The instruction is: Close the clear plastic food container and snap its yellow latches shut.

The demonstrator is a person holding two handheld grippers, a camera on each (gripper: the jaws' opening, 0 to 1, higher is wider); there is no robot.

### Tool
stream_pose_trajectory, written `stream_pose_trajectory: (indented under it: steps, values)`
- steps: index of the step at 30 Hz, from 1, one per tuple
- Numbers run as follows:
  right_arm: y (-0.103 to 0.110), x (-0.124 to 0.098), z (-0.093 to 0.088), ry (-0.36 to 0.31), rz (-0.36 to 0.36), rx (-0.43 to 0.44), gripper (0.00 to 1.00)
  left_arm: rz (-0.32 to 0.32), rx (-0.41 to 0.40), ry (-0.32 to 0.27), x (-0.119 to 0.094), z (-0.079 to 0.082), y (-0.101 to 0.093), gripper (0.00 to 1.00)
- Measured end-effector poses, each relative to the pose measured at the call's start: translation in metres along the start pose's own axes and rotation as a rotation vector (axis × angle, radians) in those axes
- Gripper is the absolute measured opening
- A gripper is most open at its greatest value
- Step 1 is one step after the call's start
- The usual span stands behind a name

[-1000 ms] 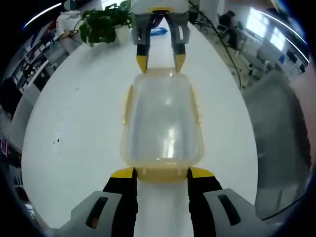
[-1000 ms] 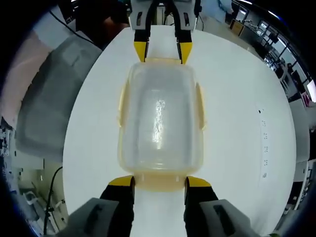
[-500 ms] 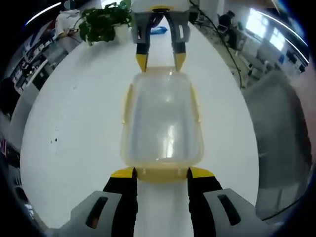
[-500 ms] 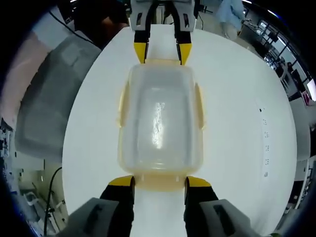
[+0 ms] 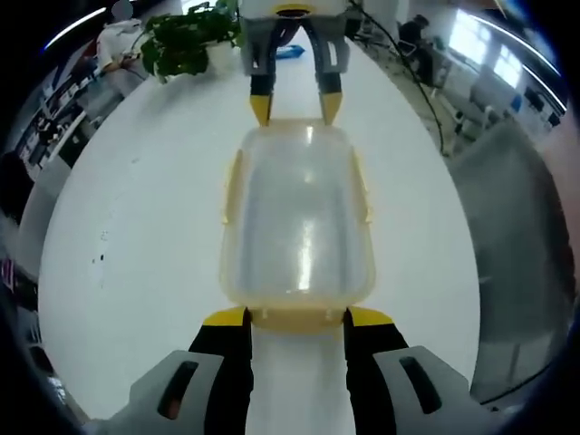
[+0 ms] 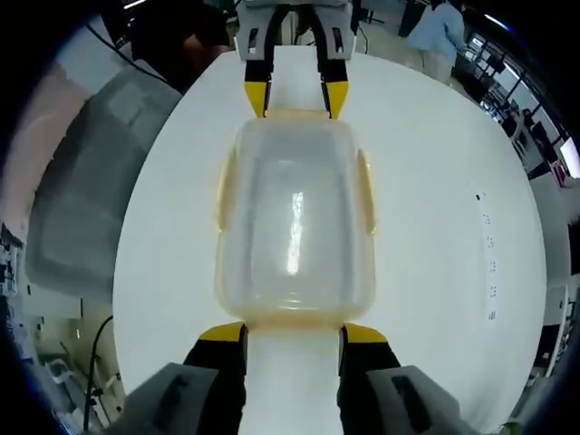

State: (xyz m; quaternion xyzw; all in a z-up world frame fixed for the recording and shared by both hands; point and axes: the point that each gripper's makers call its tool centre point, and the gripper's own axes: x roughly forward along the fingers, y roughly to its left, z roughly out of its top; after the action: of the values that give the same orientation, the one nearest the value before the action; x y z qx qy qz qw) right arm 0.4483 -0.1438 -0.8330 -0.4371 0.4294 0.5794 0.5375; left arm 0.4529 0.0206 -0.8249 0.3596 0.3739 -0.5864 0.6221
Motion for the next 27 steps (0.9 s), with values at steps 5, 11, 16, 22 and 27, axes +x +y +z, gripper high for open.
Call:
stream_pose_trajectory:
  steps: [5, 11, 16, 22, 27]
  values:
    - [0.001, 0.0, 0.0, -0.006, -0.002, 0.01, 0.37, -0.006, 0.007, -0.008, 0.0, -0.001, -0.001, 0.37]
    - [0.002, 0.0, 0.0, -0.011, -0.005, 0.016, 0.38, -0.002, 0.006, -0.012, 0.003, -0.005, -0.001, 0.38]
    - [0.004, 0.0, -0.006, -0.001, -0.005, 0.038, 0.37, -0.002, -0.019, -0.022, 0.0, -0.01, -0.002, 0.47]
    - [0.002, -0.006, -0.011, -0.03, -0.037, 0.107, 0.37, 0.022, -0.091, -0.05, -0.007, -0.012, 0.002, 0.45]
    - [0.0, -0.013, -0.013, -0.038, -0.069, 0.153, 0.37, 0.01, -0.218, -0.13, -0.012, -0.002, -0.003, 0.45]
